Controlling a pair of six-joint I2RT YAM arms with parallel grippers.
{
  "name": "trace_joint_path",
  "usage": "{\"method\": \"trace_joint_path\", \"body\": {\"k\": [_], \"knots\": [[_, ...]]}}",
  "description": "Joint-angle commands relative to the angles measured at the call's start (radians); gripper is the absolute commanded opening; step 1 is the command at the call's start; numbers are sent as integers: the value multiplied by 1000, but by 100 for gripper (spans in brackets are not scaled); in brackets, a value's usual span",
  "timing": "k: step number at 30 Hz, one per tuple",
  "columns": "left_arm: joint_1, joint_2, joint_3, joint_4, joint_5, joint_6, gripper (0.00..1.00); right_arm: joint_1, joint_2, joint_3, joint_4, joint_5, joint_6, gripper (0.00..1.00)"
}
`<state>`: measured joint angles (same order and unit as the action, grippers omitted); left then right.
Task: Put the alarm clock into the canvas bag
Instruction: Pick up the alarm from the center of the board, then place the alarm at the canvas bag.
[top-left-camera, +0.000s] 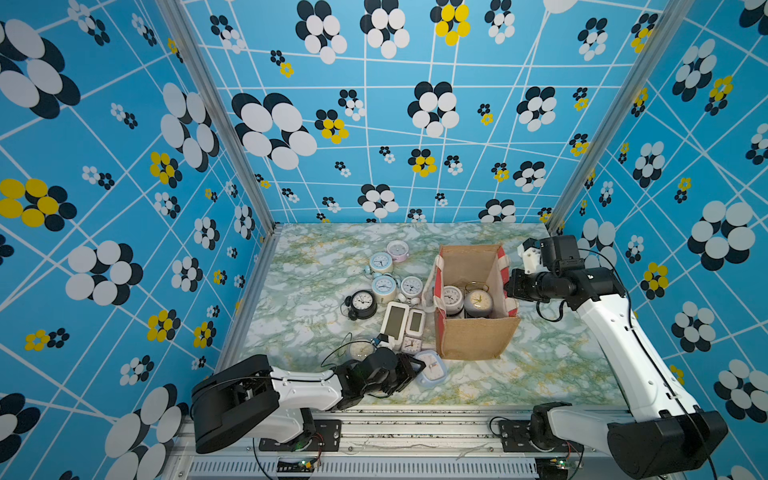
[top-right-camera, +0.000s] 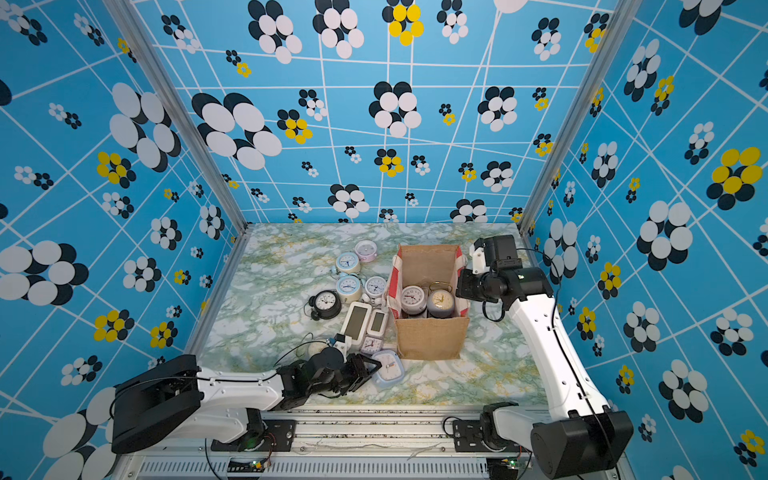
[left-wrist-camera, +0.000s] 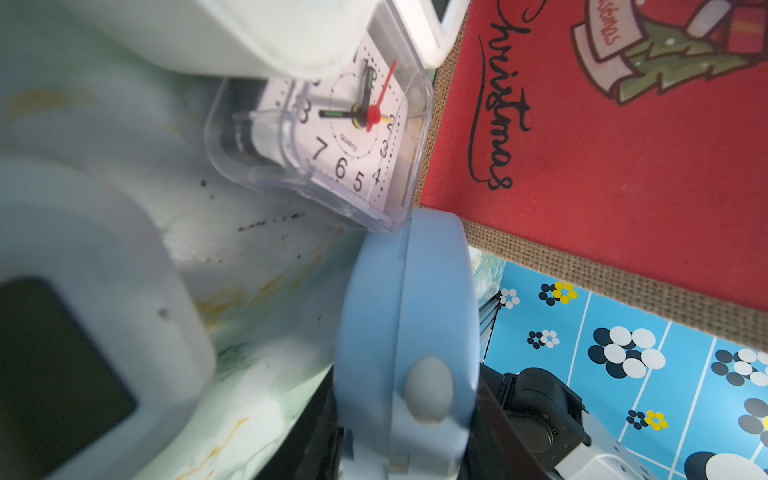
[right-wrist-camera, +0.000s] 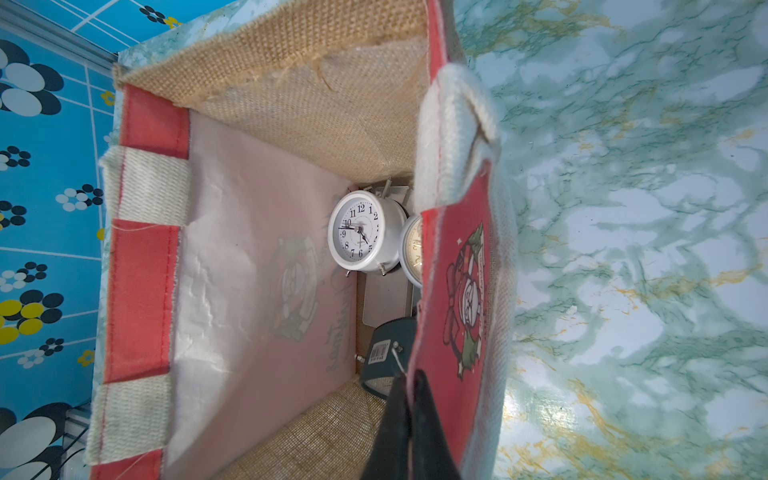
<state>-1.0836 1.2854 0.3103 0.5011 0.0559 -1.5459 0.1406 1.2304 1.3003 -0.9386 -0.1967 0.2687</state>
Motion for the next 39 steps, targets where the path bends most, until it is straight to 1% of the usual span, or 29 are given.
{"method": "trace_joint_path", "body": {"k": [1, 5, 8, 10, 13, 16, 21, 23, 25, 29, 33, 35, 37, 39], "knots": [[19, -110, 54, -188, -7, 69, 20, 2, -14, 11, -20, -12, -14, 0], [76, -265, 115, -441, -9, 154, 19, 2, -15, 3, -20, -9, -14, 0], [164, -380, 174, -628, 18, 231, 17, 2, -18, -6, -23, -5, -14, 0], [231, -423, 216, -709, 50, 281, 16, 2, -21, -8, -28, 0, -14, 0], [331, -429, 286, -775, 128, 351, 14, 1, -23, -19, -38, 6, -13, 0], [405, -382, 371, -812, 204, 429, 13, 1, -27, -34, -41, 7, -10, 0], [521, -274, 552, -864, 318, 561, 12, 2, -23, -37, -59, -4, -16, 0], [567, -222, 638, -883, 373, 614, 12, 2, -20, -34, -69, -1, -17, 0], [596, -165, 730, -905, 425, 669, 11, 2, -24, -29, -83, 4, -16, 0], [612, -46, 936, -972, 515, 791, 9, 2, -40, -21, -101, 34, -7, 0], [610, 67, 1110, -986, 613, 854, 8, 2, -42, -1, -121, 56, 6, 0], [601, 128, 1199, -1002, 659, 887, 6, 2, -42, 4, -134, 71, 14, 11], [581, 184, 1278, -1033, 681, 923, 6, 2, -37, 13, -155, 85, 17, 15], [553, 243, 1351, -1070, 707, 964, 5, 2, -38, 20, -174, 102, 21, 16]]}}
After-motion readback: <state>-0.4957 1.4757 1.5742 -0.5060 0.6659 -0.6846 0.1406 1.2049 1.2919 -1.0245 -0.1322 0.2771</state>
